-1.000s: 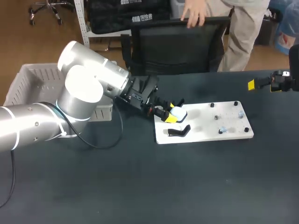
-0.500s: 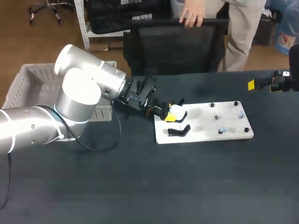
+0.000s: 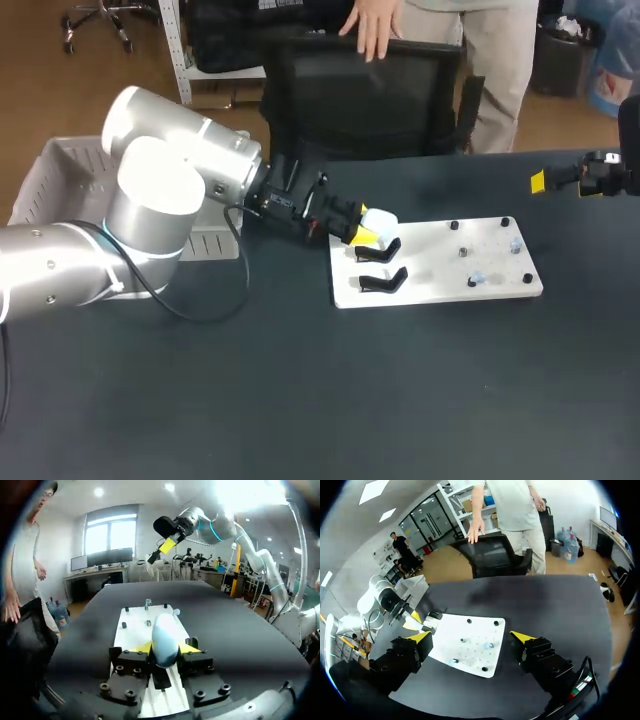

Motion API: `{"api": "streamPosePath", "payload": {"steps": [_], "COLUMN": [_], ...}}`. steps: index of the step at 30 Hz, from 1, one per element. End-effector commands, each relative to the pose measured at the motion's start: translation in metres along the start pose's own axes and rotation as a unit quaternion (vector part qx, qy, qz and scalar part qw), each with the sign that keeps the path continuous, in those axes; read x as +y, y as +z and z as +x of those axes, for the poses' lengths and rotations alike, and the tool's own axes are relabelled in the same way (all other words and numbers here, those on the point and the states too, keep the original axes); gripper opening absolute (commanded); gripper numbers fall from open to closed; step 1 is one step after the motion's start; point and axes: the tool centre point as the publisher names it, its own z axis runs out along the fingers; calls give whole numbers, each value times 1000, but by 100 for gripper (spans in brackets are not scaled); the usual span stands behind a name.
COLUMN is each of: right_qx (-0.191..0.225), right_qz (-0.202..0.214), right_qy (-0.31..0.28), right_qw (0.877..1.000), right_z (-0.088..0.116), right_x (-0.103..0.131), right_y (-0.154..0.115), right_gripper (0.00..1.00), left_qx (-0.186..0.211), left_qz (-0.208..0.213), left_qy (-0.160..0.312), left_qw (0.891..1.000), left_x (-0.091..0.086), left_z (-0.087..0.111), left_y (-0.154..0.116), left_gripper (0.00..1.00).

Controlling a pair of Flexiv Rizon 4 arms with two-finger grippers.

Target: Pick up each earbud case from the left stands, insert the matching earbuds, close the lid, and place the case in the box.

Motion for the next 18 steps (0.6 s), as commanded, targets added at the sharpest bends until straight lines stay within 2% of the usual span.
{"api": "streamPosePath", "payload": {"steps": [1, 7, 11, 18], "right_qx": [0, 0, 0, 0], "right_qz": [0, 0, 0, 0], "right_qy": [0, 0, 0, 0], "right_qw": [1000, 1000, 1000, 1000], "right_z": [0, 0, 0, 0], "right_x": [0, 0, 0, 0], "right_y": [0, 0, 0, 0], "right_gripper": [100, 100, 100, 100], "left_qx": [-18, -57, -66, -80], "left_qz": [-37, -49, -65, -61], "left_qy": [23, 41, 41, 37], "left_qw": [999, 996, 995, 994], "left_x": [-19, -25, -26, -31], "left_z": [-16, -34, -39, -44], "left_y": [-7, -12, -16, -21], "left_gripper": [0, 0, 0, 0]}}
